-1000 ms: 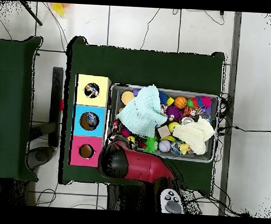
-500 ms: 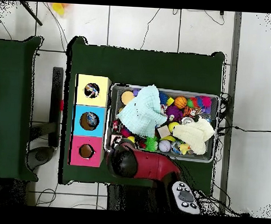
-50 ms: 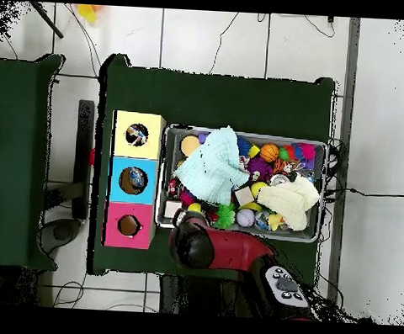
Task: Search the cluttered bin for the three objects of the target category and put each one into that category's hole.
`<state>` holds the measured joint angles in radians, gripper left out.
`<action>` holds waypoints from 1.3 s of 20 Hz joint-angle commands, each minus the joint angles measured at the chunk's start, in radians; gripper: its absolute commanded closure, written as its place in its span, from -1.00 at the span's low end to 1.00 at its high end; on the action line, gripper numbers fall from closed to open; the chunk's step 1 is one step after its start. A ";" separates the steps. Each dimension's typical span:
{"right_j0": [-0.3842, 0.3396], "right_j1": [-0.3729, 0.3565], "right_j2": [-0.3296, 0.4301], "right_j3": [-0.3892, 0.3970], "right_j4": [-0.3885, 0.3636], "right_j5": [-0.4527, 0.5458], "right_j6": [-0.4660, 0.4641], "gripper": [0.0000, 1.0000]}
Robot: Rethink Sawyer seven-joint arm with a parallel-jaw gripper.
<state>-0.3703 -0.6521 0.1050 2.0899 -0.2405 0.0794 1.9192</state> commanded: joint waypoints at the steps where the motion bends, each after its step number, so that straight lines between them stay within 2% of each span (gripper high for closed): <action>1: -0.016 0.020 0.099 0.022 -0.063 -0.048 0.072 -1.00; 3: -0.020 -0.001 0.106 0.029 -0.063 -0.028 0.071 -1.00; 8: -0.060 -0.112 0.154 0.052 -0.040 0.098 0.028 -1.00; 12: -0.096 -0.148 0.183 0.068 -0.039 0.135 0.004 -1.00; 19: -0.131 -0.184 0.178 0.075 -0.063 0.171 -0.022 -1.00; 22: -0.172 -0.195 0.178 0.074 -0.081 0.197 -0.054 -1.00; 26: -0.245 -0.154 0.183 0.054 -0.131 0.193 -0.096 -1.00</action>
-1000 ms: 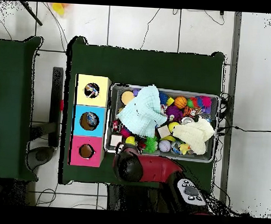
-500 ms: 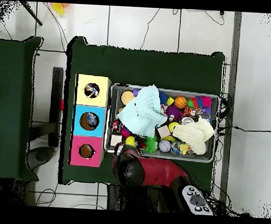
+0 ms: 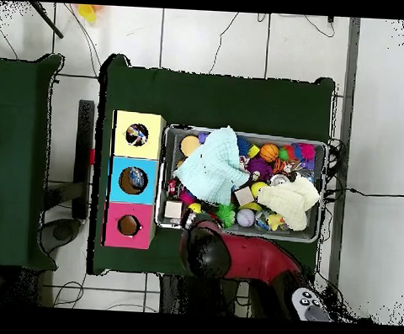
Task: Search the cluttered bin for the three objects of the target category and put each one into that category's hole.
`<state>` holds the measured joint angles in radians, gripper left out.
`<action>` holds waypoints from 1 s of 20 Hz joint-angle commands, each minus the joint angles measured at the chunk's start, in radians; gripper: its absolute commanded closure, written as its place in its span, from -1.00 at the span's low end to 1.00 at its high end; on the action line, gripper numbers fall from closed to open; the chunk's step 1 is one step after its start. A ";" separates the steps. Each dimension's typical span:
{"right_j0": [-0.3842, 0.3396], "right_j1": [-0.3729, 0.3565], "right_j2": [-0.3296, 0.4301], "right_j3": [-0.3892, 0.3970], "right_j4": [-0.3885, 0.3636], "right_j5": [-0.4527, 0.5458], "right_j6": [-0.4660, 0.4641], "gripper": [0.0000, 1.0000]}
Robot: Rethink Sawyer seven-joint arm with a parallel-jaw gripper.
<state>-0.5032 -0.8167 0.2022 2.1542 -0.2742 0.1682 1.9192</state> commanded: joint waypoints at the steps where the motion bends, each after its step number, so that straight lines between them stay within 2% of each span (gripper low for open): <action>1: -0.126 0.021 0.088 -0.019 -0.111 0.102 -0.104 -1.00; 9: -0.252 0.059 0.159 -0.008 -0.188 0.094 -0.120 -1.00; 12: -0.291 0.112 0.168 -0.024 -0.233 0.067 -0.120 -1.00; 20: -0.348 0.144 0.194 -0.046 -0.309 0.076 -0.115 -1.00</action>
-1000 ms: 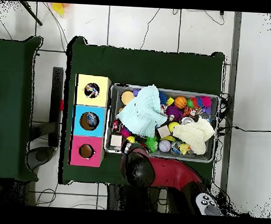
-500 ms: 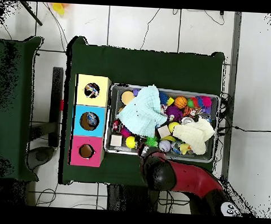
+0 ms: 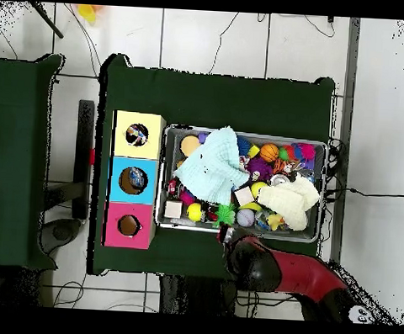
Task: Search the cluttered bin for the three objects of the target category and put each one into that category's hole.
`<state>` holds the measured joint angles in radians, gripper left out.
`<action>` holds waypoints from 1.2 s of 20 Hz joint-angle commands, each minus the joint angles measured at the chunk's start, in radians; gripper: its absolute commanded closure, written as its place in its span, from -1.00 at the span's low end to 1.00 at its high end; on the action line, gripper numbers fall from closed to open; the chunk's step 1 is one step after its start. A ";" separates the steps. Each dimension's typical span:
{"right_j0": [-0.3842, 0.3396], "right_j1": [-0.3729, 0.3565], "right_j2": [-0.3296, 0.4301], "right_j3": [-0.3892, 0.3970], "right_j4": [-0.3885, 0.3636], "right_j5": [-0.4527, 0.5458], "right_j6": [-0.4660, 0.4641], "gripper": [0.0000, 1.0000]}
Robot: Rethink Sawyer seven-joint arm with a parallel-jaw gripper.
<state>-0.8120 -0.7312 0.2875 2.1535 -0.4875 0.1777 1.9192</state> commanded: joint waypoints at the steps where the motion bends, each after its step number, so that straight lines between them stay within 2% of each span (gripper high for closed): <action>1: -0.044 0.058 0.112 -0.050 -0.102 0.071 -0.115 -1.00; 6: -0.055 0.081 0.106 -0.076 -0.146 0.072 -0.111 -1.00; 10: -0.050 0.123 0.067 -0.093 -0.212 0.027 -0.093 -1.00; 14: -0.089 0.157 0.040 -0.101 -0.300 -0.013 -0.094 -1.00; 16: -0.100 0.132 0.038 -0.092 -0.324 -0.006 -0.089 -1.00; 18: -0.105 0.072 0.047 -0.061 -0.325 0.017 -0.083 -1.00; 21: -0.131 -0.010 0.084 -0.021 -0.298 0.070 -0.096 -1.00; 24: -0.135 -0.016 0.099 -0.023 -0.292 0.077 -0.092 -1.00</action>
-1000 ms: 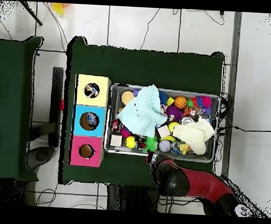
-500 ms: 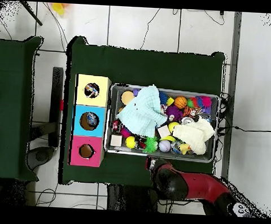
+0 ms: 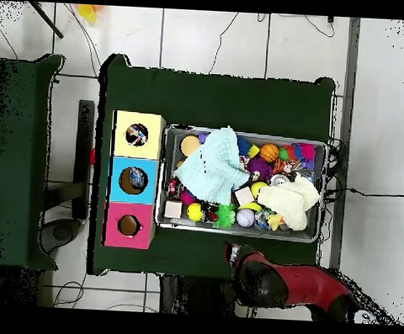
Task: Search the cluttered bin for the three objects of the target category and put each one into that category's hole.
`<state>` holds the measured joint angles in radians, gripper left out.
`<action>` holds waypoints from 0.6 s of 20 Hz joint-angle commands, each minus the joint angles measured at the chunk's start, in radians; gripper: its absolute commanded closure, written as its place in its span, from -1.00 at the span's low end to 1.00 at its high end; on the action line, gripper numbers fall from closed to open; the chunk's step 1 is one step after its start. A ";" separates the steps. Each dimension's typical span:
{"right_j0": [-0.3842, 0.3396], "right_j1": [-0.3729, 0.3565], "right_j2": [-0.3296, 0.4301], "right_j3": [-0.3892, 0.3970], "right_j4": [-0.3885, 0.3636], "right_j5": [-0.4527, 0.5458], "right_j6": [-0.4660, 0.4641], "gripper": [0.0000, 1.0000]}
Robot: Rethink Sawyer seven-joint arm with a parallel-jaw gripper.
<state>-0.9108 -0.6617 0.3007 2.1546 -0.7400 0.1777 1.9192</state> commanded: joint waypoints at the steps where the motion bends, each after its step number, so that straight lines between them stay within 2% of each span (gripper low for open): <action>1: -0.031 -0.087 0.087 -0.028 -0.030 0.083 -0.086 -1.00; 5: 0.011 -0.186 0.102 -0.012 0.026 0.119 -0.065 -1.00; 7: 0.018 -0.204 0.121 -0.013 0.052 0.146 -0.071 -1.00; 9: 0.037 -0.192 0.115 -0.028 0.052 0.149 -0.057 -1.00; 12: 0.072 -0.097 0.060 -0.073 0.003 0.103 -0.014 -1.00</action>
<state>-0.8948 -0.8019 0.3111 2.1555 -0.7252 0.2067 1.9192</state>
